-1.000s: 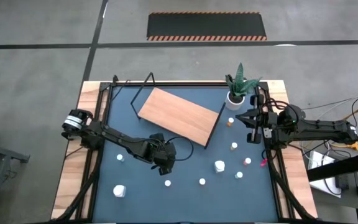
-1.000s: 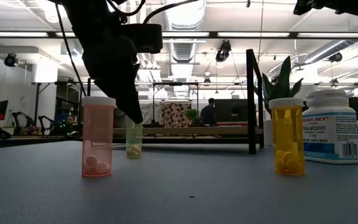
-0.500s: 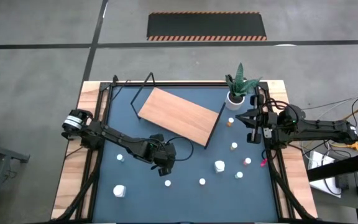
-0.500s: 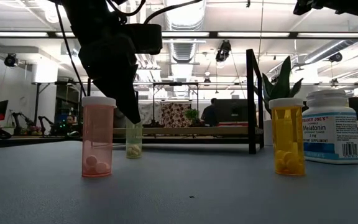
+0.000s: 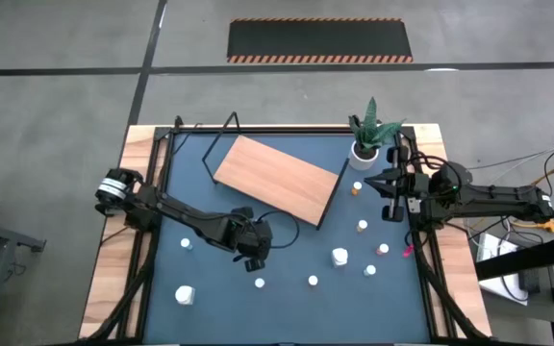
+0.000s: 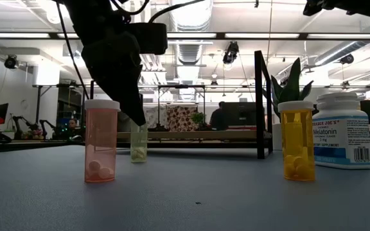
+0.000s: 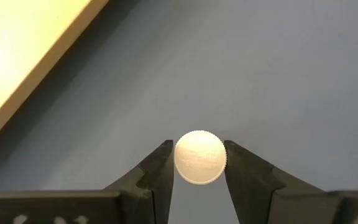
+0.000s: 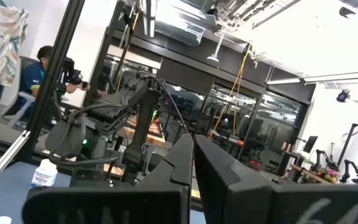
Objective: Pick and place medicine bottles onto shelf by color
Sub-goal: Put the left yellow pill bottle on the shelf
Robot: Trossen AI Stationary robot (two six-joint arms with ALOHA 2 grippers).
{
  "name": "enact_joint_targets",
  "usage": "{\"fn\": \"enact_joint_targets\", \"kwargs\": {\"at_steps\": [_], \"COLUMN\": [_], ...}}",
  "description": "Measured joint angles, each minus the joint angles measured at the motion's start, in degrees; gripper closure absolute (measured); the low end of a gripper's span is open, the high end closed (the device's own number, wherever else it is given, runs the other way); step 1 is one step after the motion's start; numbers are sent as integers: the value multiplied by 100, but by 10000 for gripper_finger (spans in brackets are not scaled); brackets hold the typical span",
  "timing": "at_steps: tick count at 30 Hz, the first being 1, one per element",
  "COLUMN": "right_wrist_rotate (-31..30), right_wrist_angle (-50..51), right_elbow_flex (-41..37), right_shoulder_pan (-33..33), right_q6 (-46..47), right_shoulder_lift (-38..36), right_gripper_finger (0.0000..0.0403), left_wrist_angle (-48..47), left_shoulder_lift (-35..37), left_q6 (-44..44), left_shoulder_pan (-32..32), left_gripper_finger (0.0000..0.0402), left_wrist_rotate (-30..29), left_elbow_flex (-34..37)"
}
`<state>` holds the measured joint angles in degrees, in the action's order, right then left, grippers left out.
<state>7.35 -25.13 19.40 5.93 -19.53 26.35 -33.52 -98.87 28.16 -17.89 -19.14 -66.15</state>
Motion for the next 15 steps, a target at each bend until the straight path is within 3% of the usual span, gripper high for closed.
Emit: {"fn": "enact_joint_targets", "kwargs": {"at_steps": [8, 15], "right_wrist_rotate": [0, 2], "right_wrist_angle": [7, 11], "right_elbow_flex": [0, -2], "right_shoulder_pan": [-1, -2], "right_q6": [-1, -2], "right_shoulder_lift": [-1, -2], "right_gripper_finger": [394, 394], "left_wrist_angle": [-212, -872], "left_shoulder_lift": [507, 1317], "left_q6": [1, 147], "left_shoulder_pan": [145, 806], "left_gripper_finger": [292, 292], "left_wrist_rotate": [-2, -196], "left_elbow_flex": [-173, -192]}}
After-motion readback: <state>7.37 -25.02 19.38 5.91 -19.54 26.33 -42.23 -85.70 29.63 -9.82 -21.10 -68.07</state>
